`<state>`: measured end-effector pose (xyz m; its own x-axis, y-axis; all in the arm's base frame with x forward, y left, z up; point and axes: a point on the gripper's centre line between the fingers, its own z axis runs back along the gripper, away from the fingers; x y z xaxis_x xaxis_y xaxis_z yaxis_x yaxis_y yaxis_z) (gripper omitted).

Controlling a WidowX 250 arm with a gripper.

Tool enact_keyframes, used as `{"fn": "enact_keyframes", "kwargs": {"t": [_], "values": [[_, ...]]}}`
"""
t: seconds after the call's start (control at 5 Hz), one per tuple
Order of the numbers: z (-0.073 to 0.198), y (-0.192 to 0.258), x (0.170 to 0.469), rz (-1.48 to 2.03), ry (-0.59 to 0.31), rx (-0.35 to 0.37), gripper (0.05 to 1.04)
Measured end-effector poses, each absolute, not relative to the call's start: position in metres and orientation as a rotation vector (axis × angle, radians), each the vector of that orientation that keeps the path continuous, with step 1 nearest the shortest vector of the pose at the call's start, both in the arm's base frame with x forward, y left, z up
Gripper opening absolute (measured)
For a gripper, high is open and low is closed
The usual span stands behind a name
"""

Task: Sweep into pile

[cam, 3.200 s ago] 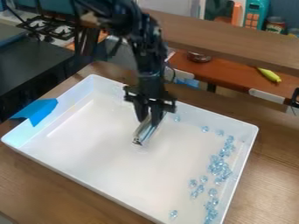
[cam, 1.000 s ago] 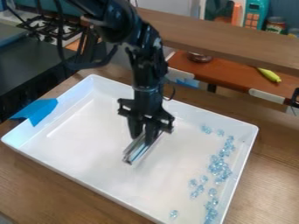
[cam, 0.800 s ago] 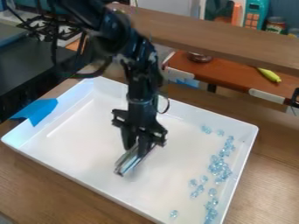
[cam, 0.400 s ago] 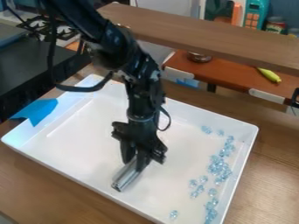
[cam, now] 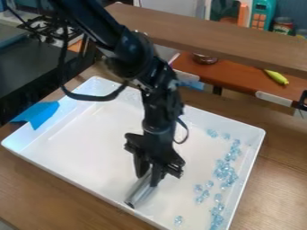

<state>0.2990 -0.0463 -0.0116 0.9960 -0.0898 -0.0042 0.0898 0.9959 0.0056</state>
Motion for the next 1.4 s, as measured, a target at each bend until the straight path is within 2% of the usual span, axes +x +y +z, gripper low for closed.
{"fn": "enact_keyframes", "kwargs": {"t": [0.4, 0.8, 1.0, 1.2, 1.4], "values": [[-0.009, -0.09, 0.297, -0.068, 0.005, -0.009, 0.351], [0.002, -0.127, 0.314, -0.031, -0.026, -0.064, 0.351], [0.005, -0.122, 0.323, 0.025, -0.05, -0.084, 0.351], [0.027, -0.085, 0.337, 0.08, -0.085, -0.119, 0.351], [0.049, -0.032, 0.343, 0.093, -0.079, -0.137, 0.351]]}}
